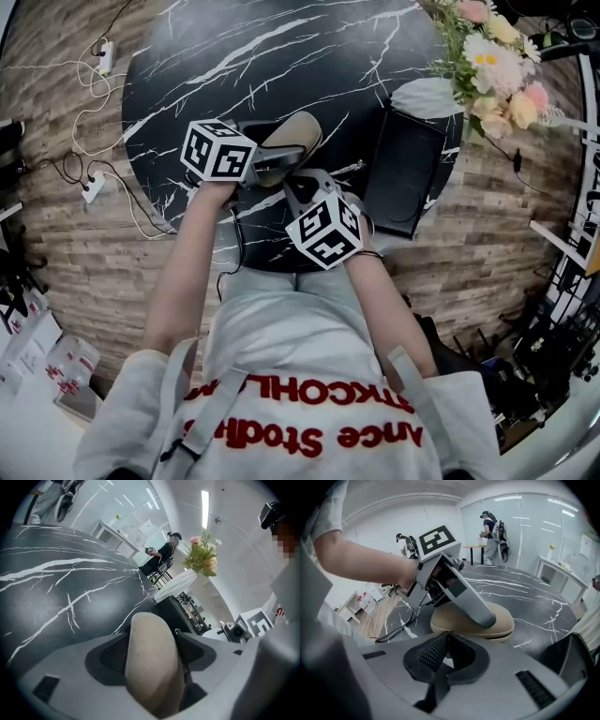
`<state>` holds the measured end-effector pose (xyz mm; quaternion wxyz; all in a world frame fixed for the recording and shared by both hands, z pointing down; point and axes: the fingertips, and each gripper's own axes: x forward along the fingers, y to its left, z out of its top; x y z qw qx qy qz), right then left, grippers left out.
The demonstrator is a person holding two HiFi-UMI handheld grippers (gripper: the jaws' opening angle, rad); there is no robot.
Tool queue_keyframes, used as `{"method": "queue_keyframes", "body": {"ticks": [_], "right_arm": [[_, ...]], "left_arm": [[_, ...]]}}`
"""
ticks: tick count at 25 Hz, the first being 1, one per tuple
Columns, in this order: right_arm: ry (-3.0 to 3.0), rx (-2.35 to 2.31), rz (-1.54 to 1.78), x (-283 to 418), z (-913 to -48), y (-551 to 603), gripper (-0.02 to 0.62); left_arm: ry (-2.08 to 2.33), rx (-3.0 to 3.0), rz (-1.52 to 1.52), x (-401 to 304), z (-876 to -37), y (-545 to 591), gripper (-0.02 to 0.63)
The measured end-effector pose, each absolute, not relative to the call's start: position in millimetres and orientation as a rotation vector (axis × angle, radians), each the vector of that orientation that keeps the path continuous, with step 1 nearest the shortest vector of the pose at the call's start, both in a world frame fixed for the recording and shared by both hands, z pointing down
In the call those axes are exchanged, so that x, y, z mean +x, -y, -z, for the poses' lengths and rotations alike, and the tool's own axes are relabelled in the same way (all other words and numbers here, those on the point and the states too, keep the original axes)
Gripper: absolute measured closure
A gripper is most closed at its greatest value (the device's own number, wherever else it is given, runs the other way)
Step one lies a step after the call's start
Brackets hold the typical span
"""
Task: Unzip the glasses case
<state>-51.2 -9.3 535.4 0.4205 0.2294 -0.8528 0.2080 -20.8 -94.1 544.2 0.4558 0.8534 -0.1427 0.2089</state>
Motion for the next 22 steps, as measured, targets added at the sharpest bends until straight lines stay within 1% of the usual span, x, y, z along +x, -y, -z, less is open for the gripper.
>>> {"method": "queue_keyframes", "body": {"ticks": [7,10,12,18,22], "right_arm": [[2.179,0.522,-0.591,-69,-541,-7,0.577],[2.221,0.415,-0.613,-96,-544,-28,0.577],[2.219,0.403,-0.606,-103,-547,-36,0.577],[2.203,0.651,-0.663,-42,-533,1,0.574],[2.194,0.766,-0.662,-22,-521,33,0.574]], "left_arm": [[0.346,2.114,-0.568,-19,-547,91,0.264],[0.414,2.068,-0.481,-19,-545,101,0.265],[0.461,2.041,-0.420,-19,-543,110,0.264],[0.515,2.062,-0.395,-29,-541,112,0.264],[0.527,2.114,-0.502,-45,-539,99,0.264]]}}
